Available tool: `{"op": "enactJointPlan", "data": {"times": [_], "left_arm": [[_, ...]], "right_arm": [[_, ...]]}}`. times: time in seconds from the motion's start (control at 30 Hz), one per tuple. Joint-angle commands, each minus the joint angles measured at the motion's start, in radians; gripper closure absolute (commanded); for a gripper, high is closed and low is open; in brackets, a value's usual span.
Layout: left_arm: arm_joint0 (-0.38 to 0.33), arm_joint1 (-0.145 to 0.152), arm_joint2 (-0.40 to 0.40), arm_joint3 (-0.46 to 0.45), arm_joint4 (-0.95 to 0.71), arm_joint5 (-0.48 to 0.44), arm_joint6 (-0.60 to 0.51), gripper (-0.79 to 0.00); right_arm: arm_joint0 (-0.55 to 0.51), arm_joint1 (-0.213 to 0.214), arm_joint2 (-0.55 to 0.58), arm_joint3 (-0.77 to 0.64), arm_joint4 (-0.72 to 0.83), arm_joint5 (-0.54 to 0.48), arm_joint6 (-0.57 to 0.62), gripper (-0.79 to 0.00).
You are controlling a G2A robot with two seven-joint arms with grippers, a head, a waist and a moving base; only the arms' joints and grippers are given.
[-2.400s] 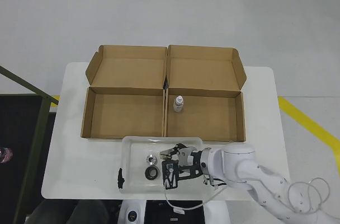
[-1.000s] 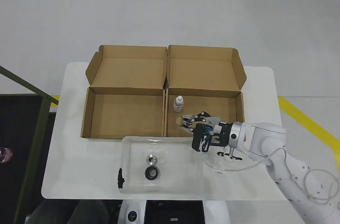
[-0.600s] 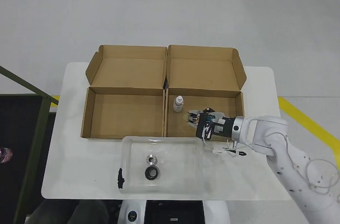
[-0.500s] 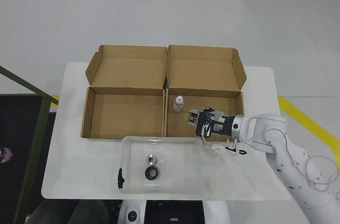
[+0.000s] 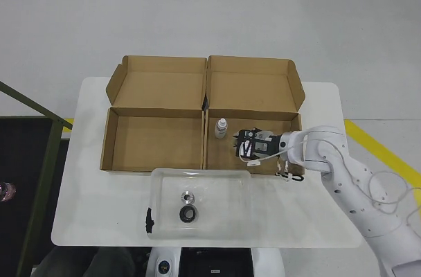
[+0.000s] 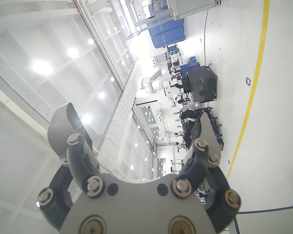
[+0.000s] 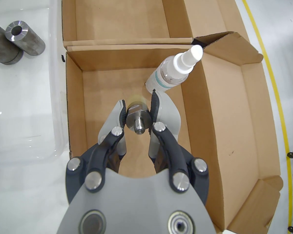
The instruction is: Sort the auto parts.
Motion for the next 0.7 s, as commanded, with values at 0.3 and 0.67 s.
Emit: {"op": "enactJointPlan", "data": {"times": [0.3, 0.67], "left_arm": [[0.0, 0.0, 0.0, 0.0, 0.0, 0.0, 0.0, -0.785], [0.0, 0.0, 0.0, 0.0, 0.0, 0.0, 0.0, -0.785]], "right_arm": [[0.101, -0.038, -0.102, 0.124, 0.017, 0.029, 0.085, 0.0], [0.176, -0.074, -0.184, 0.219, 0.0, 0.053, 0.128, -0.074]]}}
